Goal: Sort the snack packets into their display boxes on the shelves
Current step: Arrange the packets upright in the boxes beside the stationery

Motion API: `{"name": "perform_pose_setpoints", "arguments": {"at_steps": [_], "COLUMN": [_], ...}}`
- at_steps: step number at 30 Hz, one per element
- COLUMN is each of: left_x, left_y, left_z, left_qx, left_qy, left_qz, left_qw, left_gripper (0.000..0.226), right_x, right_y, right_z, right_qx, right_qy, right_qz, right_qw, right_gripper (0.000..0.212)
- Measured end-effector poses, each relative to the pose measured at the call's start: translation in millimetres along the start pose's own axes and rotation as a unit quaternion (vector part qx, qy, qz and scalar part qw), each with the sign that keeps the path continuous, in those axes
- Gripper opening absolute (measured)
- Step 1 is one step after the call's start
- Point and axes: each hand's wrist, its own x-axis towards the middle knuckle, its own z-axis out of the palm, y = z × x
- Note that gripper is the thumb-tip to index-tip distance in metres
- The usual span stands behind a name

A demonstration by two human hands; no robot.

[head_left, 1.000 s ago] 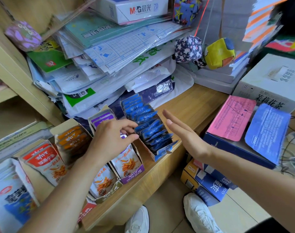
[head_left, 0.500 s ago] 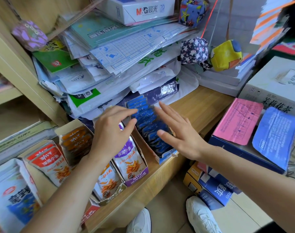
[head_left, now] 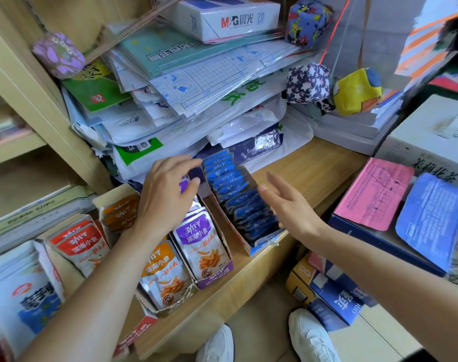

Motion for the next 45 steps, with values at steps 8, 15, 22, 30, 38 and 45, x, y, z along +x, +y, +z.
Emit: {"name": "perform_pose_setpoints", "arguments": {"at_steps": [8,15,22,30,38,45], "left_x": [13,10,9,-33,-135,-186], "left_y": [-14,-25,-23,-5,23,46], "left_z": [0,-8,-18,-56,-45,-27], "left_qx": [0.005,0.015,-0.030,-0.068,0.143,0.207], "left_qy": [-0.087,-0.027,-0.079,0.039,-0.010,-0.068], "left_qz": [-0.059,-0.115,-0.116,-0.092,-0.127,-0.187], "left_qw": [0.994,0.993,0.990,0.993,0.982,0.958], "left_gripper": [0.038,0.034,0.039,0.033,0.052,0.084], "right_x": [7,17,17,-4,-8,-16], "right_y": [7,14,10,-17,-8,-11], "right_z": [2,3,12,3,41,49], "right_qx": [0.173,0.144,0.153,-0.193,-0.527,-0.528], "right_qy": [-0.116,-0.183,-0.204,-0.067,-0.075,-0.068], "right_qz": [0.135,0.126,0.101,-0.131,-0.283,-0.299], "right_qw": [0.969,0.964,0.962,0.970,0.798,0.792], "right_gripper": [0.058,0.060,0.069,0.059,0.081,0.081]}}
